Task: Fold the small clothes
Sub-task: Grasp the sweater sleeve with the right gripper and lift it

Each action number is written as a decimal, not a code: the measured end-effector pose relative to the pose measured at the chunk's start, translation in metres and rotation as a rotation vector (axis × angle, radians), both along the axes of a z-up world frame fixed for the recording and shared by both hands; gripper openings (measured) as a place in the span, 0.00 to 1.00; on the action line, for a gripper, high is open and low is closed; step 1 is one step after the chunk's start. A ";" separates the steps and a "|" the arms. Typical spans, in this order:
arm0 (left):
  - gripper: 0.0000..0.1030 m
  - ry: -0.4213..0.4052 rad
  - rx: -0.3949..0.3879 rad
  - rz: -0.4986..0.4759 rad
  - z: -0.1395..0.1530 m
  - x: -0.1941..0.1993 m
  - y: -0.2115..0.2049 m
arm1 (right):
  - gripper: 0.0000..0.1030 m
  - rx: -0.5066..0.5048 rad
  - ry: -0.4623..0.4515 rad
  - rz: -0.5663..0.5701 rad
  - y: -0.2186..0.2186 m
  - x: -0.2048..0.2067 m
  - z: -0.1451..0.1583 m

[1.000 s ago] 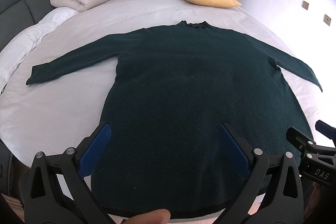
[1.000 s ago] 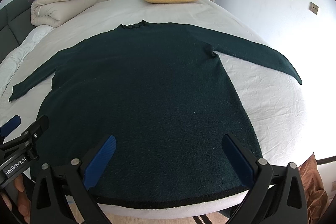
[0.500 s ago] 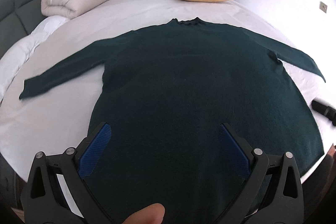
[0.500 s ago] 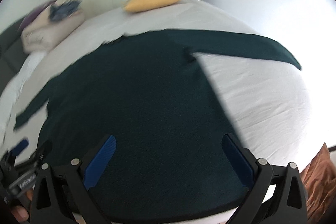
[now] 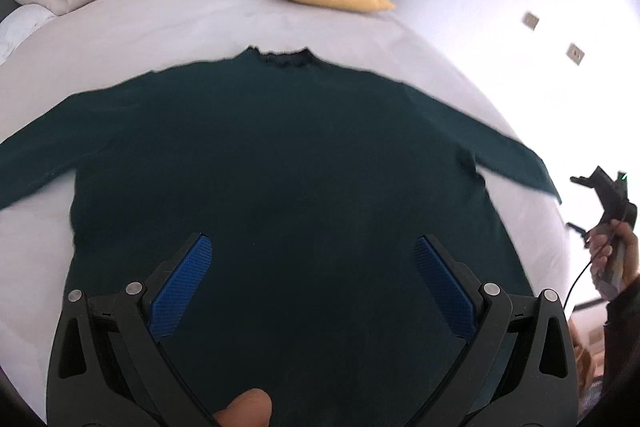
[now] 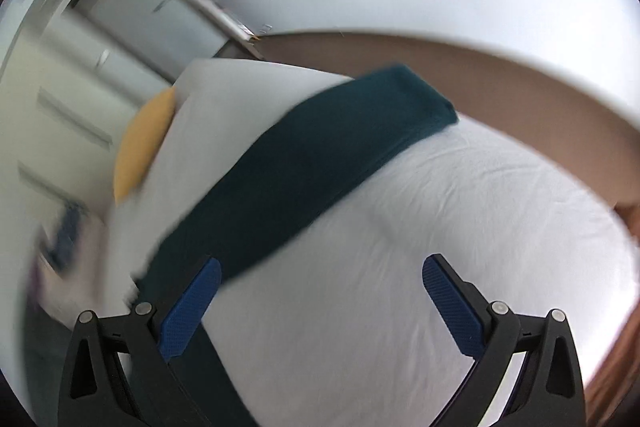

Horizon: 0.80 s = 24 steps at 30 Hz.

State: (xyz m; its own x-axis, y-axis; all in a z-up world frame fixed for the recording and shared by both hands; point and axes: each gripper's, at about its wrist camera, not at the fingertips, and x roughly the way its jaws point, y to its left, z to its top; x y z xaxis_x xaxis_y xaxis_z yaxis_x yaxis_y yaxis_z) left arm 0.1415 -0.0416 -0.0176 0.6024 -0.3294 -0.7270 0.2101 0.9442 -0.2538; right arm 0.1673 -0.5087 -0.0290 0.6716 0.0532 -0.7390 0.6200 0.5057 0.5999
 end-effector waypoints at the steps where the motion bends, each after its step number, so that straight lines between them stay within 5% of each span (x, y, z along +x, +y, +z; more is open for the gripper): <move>1: 1.00 0.006 0.007 -0.002 -0.001 0.005 -0.003 | 1.00 0.091 -0.014 -0.047 -0.019 0.003 -0.014; 6: 1.00 0.072 -0.027 0.012 -0.018 0.032 -0.010 | 1.00 0.266 -0.165 -0.156 -0.053 0.008 -0.033; 17: 1.00 0.079 -0.048 0.053 -0.045 0.058 0.006 | 0.91 0.407 -0.305 -0.260 -0.073 0.027 -0.051; 21: 1.00 0.084 -0.078 0.069 -0.052 0.062 0.012 | 0.83 0.394 -0.351 -0.282 -0.066 0.026 -0.051; 24: 1.00 0.087 -0.088 0.072 -0.052 0.062 0.015 | 0.66 0.395 -0.377 -0.291 -0.065 0.034 -0.057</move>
